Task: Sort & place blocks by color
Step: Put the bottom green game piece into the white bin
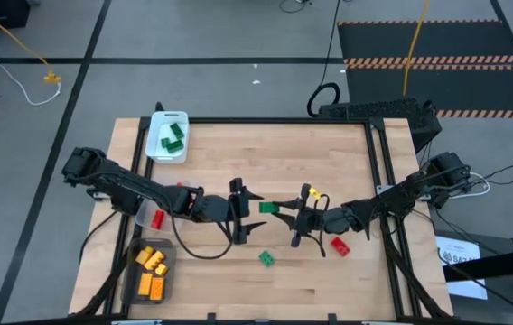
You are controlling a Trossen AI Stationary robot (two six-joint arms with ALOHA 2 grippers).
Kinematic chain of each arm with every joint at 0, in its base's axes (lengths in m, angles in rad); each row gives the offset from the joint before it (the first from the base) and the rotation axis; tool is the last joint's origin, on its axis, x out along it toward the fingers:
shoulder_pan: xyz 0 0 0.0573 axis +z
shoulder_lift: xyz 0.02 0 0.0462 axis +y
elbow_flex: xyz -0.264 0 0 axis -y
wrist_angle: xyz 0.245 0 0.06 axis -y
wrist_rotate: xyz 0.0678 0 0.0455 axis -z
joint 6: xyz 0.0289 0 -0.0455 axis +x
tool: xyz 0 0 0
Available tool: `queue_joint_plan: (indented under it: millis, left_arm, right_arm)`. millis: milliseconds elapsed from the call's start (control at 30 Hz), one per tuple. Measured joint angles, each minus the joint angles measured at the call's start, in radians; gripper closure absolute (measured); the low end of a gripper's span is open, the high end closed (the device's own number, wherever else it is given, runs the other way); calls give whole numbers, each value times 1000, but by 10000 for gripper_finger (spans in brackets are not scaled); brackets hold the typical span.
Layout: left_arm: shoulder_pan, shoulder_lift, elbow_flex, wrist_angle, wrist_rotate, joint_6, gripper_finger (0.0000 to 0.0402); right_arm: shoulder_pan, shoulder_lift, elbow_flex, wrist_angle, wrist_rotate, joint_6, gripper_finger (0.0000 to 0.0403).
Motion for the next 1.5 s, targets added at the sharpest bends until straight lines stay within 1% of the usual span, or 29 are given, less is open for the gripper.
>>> queue_joint_plan:
  millis: [133, 233, 300, 367, 500, 533, 600, 700, 833, 933, 1000, 1167, 1333, 1367, 1500]
  left_arm:
    - [4, 0, 0, 12, -2, 0, 71]
    - [5, 0, 0, 13, -32, -1, 92]
    - [5, 0, 0, 12, -38, -1, 119]
    - [7, 0, 0, 9, -39, -1, 154]
    - [18, 0, 0, 3, -35, 1, 242]
    - [20, 0, 0, -2, -50, -3, 260]
    - [23, 1, 0, -1, -42, -4, 261]
    - [27, 1, 0, -5, -43, -2, 261]
    - [33, 1, 0, -14, -42, -3, 261]
    - [33, 1, 1, -40, -71, -3, 261]
    - [32, 0, 1, -88, -140, -9, 261]
    - [46, -50, 1, -267, -396, -80, 257]
    - [128, -136, 1, -466, -572, -251, 257]
    - [154, -151, 1, -502, -590, -286, 258]
    - [274, -208, 1, -629, -596, -389, 256]
  right_arm:
    - [0, 0, 0, 5, 0, 0, 316]
    - [0, 0, 0, 4, 0, 0, 316]
    - [0, 0, 0, 5, 0, 0, 316]
    - [0, 0, 0, 4, 0, 0, 316]
    - [0, 0, 0, 4, 3, 4, 316]
    - [0, 0, 0, 2, -1, 4, 321]
    - [0, 0, 1, 6, 1, 2, 345]
    - [1, 0, 1, 12, -2, 1, 356]
    - [1, 0, 1, 16, -1, -9, 359]
    - [1, 0, 1, 19, -1, -11, 346]
    - [1, 0, 1, 22, -1, -21, 329]
    - [3, 0, 1, 74, 0, -52, 276]
    - [7, 0, 1, 110, 3, -60, 242]
    - [8, 0, 1, 115, 3, -59, 239]
    - [19, 0, 0, 125, 4, -59, 232]
